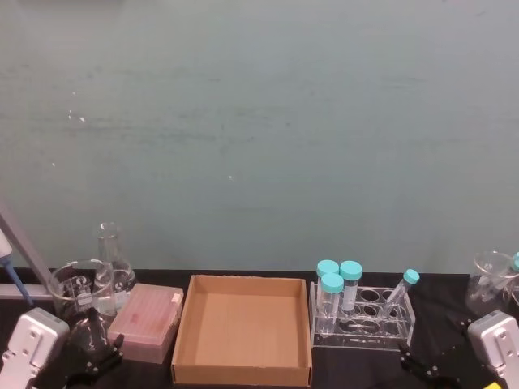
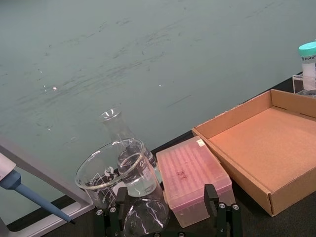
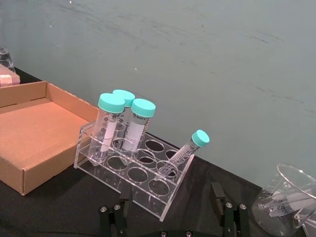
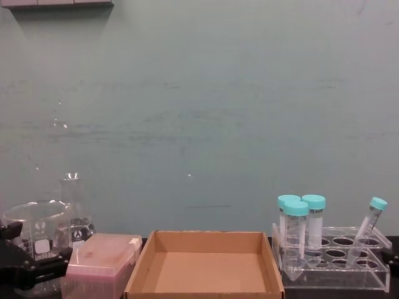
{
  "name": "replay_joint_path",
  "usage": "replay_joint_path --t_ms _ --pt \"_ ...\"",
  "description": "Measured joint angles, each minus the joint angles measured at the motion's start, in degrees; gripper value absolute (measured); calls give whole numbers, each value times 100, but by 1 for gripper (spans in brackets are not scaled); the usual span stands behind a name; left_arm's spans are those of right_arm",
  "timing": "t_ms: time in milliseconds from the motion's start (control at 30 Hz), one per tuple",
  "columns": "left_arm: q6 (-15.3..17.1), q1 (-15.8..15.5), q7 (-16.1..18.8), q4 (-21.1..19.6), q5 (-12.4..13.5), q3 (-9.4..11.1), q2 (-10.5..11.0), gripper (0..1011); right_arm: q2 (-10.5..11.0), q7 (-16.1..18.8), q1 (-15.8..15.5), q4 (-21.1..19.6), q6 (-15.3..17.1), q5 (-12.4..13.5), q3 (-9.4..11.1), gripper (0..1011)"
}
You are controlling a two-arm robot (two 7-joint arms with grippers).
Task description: Use the right hand to move the test tube from the test tube rack into the box.
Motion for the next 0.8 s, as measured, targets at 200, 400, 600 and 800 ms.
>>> replay_joint_path --t_ms 200,400,600,800 --pt "0 0 0 0 0 0 0 1000 0 0 0 0 0 0 0 1000" --pt "0 0 0 0 0 0 0 1000 0 0 0 0 0 0 0 1000" --pt "0 0 0 0 0 0 0 1000 0 0 0 0 0 0 0 1000" --pt "0 0 0 0 0 0 0 1000 -122 176 37 93 39 275 158 1000"
